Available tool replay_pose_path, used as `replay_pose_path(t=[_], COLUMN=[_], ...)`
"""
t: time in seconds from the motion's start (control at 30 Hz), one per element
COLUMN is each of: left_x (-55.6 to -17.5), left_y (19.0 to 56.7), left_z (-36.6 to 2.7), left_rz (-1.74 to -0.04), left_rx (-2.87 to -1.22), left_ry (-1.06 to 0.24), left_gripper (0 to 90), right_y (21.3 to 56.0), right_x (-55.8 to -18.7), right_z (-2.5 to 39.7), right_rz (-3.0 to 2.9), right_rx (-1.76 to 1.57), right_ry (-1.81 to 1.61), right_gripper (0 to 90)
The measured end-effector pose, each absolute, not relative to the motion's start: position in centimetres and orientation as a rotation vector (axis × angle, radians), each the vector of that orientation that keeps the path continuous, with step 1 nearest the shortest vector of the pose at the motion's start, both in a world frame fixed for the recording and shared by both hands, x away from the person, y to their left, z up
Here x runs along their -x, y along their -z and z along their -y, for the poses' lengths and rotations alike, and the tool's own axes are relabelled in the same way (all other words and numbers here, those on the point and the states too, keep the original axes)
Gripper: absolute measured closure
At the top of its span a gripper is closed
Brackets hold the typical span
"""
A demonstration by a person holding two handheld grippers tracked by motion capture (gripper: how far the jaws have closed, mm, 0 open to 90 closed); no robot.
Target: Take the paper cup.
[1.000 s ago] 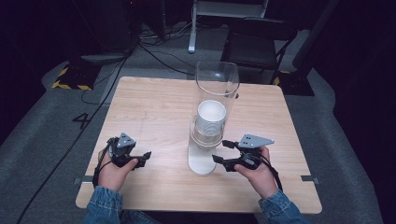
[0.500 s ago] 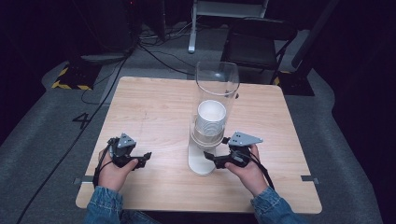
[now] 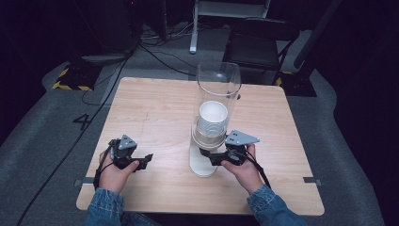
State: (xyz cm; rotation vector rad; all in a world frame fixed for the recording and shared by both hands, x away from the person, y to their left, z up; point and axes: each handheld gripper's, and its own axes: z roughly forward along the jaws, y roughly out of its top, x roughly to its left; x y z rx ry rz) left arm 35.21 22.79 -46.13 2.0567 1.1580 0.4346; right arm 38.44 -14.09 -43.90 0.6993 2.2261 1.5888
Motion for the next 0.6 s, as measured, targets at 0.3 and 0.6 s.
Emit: replay_pose_path(t=[0.3,0.6], left_x=[-35.18,-35.17], left_y=[46.15,46.11], left_z=[-22.77,-22.82], left_rz=[-1.157,-1.155], left_rx=[-2.056,-2.059], left_ry=[-0.435,-0.433], left_gripper=[24.2,24.2], right_y=[43.85,44.04], right_x=[-38.01,-37.9], right_z=[13.61,13.57], right_rz=[-2.157,-2.136], right_rx=[-0.701,-0.705], right_ry=[-1.648,-1.661], right_gripper=[27.9,30.7])
